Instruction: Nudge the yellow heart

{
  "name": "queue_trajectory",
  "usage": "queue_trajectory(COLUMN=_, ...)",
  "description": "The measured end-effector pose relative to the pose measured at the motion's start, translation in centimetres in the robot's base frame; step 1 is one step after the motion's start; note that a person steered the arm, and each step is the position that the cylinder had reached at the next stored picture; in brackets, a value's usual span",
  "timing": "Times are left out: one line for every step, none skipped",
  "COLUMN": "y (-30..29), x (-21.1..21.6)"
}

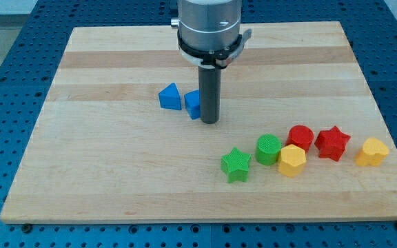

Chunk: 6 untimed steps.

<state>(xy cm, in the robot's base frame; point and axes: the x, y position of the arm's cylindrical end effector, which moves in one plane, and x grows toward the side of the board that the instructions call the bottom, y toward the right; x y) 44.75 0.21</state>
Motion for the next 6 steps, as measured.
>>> queue_trajectory(y=0.0, x=-0.6)
queue_trajectory(y=0.0, x=-0.6)
queue_trajectory(y=0.0, x=0.4)
queue_trajectory(y=0.3, x=0.5)
queue_trajectory(y=0.3, x=0.5)
queue_trajectory(y=4.8, x=0.1)
